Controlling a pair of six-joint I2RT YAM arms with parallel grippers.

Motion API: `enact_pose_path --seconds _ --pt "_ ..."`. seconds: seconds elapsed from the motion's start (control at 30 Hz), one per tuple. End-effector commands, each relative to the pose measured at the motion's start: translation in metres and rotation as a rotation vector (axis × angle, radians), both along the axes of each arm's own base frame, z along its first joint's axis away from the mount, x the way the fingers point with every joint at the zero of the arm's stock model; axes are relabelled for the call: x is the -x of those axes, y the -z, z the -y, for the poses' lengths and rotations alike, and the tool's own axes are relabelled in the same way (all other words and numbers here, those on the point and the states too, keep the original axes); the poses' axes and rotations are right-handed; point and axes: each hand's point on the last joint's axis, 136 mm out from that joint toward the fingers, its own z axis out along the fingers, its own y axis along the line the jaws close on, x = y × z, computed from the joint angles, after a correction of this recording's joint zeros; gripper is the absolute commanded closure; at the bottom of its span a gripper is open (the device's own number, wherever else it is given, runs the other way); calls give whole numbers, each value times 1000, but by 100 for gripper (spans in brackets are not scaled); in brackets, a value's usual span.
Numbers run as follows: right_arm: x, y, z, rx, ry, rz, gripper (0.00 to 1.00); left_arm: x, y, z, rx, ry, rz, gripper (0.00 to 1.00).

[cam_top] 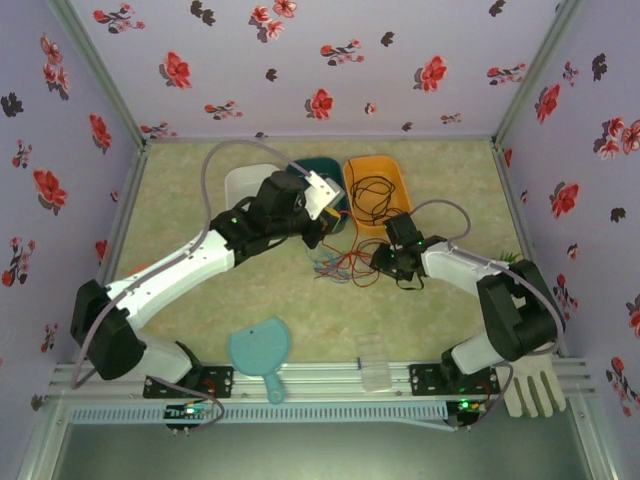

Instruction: Untangle the cables

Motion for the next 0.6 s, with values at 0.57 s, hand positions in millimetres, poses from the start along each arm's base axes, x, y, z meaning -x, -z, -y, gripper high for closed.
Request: enact_pose_path --seconds 0.57 --pt "4 18 21 128 30 -16 65 -6 -128 -56 183 -195 287 100"
